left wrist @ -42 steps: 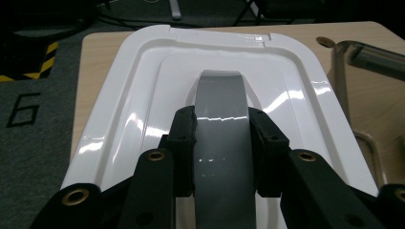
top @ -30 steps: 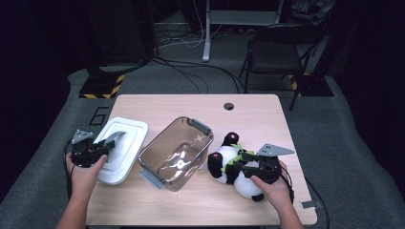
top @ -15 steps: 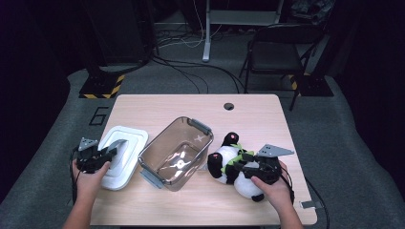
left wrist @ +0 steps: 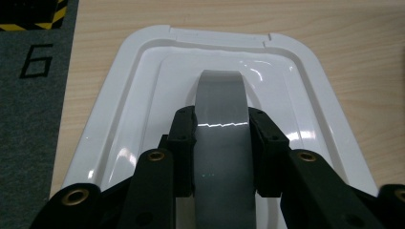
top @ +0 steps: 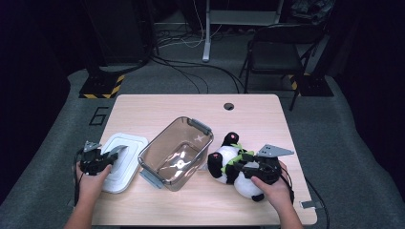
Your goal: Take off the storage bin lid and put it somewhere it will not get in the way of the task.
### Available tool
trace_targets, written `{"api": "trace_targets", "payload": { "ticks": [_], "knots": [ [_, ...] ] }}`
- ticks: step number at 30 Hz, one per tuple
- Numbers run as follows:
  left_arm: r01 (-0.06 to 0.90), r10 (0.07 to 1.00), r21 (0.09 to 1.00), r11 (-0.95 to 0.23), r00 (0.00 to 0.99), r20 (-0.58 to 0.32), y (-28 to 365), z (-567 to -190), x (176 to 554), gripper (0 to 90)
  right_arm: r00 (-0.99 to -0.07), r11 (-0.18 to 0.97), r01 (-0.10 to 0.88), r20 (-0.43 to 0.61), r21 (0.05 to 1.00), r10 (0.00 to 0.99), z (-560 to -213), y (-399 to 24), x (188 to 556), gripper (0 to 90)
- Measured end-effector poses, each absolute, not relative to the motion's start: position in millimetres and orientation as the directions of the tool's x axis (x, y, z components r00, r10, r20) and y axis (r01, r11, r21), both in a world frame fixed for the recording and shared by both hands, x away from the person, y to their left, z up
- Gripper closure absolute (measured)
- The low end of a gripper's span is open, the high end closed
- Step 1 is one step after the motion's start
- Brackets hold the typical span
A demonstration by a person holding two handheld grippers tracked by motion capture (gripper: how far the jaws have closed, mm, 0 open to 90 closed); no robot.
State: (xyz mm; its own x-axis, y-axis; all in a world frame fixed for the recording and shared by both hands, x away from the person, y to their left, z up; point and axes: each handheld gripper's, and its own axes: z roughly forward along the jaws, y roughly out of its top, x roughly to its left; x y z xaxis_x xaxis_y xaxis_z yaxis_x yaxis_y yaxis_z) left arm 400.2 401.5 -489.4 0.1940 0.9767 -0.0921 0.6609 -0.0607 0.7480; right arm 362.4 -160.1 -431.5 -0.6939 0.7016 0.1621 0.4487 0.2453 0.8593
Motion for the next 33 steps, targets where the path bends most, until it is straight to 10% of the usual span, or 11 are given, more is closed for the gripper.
{"api": "trace_targets", "payload": {
  "ticks": [33],
  "knots": [
    [0.567,0.924,0.809,-0.154,0.372,-0.085,361.7,-432.4,397.6,47.9,-0.69,0.249,0.452,0.159,0.857,0.706,-431.5,-159.1,362.2,47.0]
  ]
}}
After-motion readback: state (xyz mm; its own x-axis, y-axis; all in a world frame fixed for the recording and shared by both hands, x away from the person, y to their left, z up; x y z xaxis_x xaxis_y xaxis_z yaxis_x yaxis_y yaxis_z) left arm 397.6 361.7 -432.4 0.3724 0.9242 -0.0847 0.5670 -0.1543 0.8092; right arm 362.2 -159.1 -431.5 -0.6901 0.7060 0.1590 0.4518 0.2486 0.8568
